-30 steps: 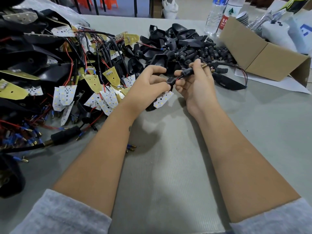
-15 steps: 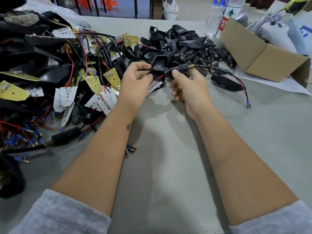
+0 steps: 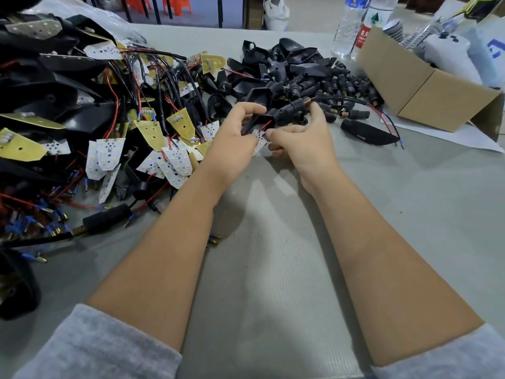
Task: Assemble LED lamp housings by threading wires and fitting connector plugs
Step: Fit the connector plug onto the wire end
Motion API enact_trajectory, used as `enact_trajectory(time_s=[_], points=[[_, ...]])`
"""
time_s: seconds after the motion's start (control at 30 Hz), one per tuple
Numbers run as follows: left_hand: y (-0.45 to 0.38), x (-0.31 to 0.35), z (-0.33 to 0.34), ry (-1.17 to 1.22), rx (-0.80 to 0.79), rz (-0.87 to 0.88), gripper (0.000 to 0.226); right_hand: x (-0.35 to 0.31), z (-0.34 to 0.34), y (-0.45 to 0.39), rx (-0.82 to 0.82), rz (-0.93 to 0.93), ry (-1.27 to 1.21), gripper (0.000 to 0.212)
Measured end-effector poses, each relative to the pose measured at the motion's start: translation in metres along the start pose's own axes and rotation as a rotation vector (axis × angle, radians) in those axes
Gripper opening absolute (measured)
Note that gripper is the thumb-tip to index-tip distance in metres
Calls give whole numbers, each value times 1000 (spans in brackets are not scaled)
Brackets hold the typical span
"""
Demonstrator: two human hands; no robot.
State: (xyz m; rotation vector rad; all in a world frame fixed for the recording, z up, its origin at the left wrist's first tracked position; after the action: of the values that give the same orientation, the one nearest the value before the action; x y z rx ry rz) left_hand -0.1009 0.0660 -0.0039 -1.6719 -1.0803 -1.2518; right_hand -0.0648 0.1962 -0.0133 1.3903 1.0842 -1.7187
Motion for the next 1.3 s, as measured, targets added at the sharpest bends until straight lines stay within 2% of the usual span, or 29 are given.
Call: enact_trajectory(time_s=[0.07,0.27,0.47,0.67,0.77,0.87,1.0,1.07,1.13,1.23,1.3], points=[[-1,-2,-1,35,-1,-16,45,1,2,1,-7,8,-20,108],[-5,-12,-8,238,37,-130,25,3,-3,-3,28,45,-193,98],[-6,-14,-8,313,18,-174,31,2,-9,-4,75,68,-310,85],[-7,-12,4,213,-51,-132,35,6,-17,-3,186,67,-302,69],[-2,-6,7,98,-86,-29,55,4,-19,-3,197,22,-188,69],[0,-4,7,31,-86,21,58,0,-18,-2,185,-43,13,65],[-4,-5,3,65,-33,-3,51,-5,-13,0,157,-106,254,54],[-7,-9,-3,164,32,-62,42,-7,-13,-1,157,-125,287,40],[-8,-12,-11,299,117,-119,31,-13,-19,-2,202,-156,426,33],[-6,-12,-26,393,227,-119,20,-24,-33,-3,278,-199,761,45],[-4,-10,-33,484,252,-96,18,-23,-33,-5,210,-172,940,51]])
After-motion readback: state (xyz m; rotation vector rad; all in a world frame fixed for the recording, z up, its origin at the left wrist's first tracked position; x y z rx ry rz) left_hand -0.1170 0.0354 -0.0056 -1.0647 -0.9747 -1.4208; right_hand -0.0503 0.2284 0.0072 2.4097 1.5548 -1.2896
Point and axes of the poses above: each hand's wrist, its own y-axis away from the middle knuckle, its own z-axis out of the palm, x = y × z, the point moved 8 cm from there along -y, towards the middle knuckle, and after that the axes turned 7 degrees about -z, right-handed, at the moved point
